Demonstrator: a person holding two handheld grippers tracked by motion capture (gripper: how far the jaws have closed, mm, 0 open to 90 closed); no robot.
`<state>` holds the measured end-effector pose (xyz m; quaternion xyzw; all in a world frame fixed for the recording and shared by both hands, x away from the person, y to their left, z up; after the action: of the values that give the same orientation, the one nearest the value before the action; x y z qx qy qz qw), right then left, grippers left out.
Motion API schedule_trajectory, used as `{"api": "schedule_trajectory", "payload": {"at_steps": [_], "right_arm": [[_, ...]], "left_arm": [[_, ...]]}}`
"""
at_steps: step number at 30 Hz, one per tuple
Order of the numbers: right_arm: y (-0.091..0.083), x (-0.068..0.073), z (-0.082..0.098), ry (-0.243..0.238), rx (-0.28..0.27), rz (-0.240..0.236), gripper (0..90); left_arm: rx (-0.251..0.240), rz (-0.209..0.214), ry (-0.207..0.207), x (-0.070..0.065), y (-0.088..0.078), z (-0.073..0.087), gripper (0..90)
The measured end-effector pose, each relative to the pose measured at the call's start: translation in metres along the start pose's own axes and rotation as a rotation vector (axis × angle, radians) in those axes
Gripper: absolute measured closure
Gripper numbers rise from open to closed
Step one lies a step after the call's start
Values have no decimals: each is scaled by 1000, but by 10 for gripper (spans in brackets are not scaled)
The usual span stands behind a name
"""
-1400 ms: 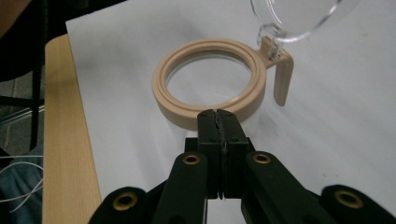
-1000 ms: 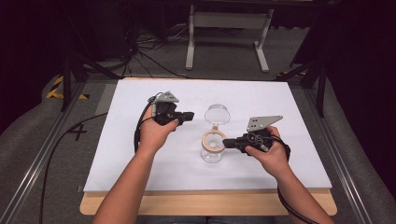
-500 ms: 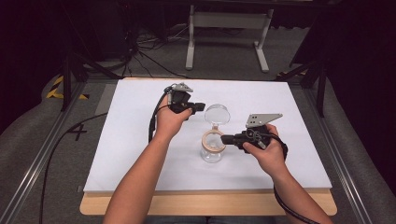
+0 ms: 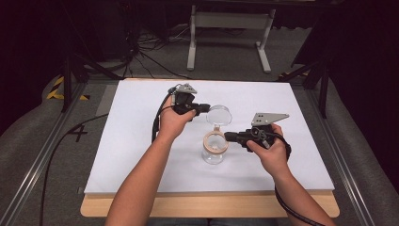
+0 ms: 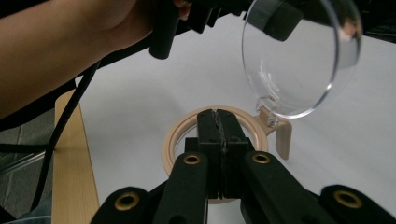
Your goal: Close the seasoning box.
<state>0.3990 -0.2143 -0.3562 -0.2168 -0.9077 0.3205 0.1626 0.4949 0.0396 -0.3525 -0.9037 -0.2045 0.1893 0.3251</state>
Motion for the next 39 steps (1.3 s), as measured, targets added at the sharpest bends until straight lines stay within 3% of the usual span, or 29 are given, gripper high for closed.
{"api": "schedule_trajectory", "payload": {"at_steps": [13,20,26,31,33,34,36,39], "right_arm": [[0,-2,0,17,-14,-4,900],[3,-1,2,16,18,-26,900],[4,2,1,2,48,-33,900],[4,6,1,-7,73,-43,900],[4,7,1,-13,86,-47,900],[4,8,1,-11,94,-47,900],[4,8,1,-15,101,-49,900],[4,10,1,-20,118,-56,900]], "left_arm": [[15,10,47,-11,-8,8,884],[8,13,25,-11,-16,18,893],[26,-15,27,-15,-26,28,883],[101,-81,24,-26,-41,41,876],[153,-134,4,-30,-45,48,875],[153,-134,4,-30,-45,48,873],[199,-168,-6,-34,-48,55,872],[221,-171,-20,-39,-54,65,869]]}}
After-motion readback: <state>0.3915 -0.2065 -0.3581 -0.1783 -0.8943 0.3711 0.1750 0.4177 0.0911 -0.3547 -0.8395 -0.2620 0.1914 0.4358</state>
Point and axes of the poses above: each handheld gripper's, and its own axes: y roughly forward along the jaws, z roughly out of its underside, x roughly to its left, the point moved 1 cm from there along y, roughly forward along the jaws, and after that the axes turned 14 degrees about x, right-handed, at the moved point
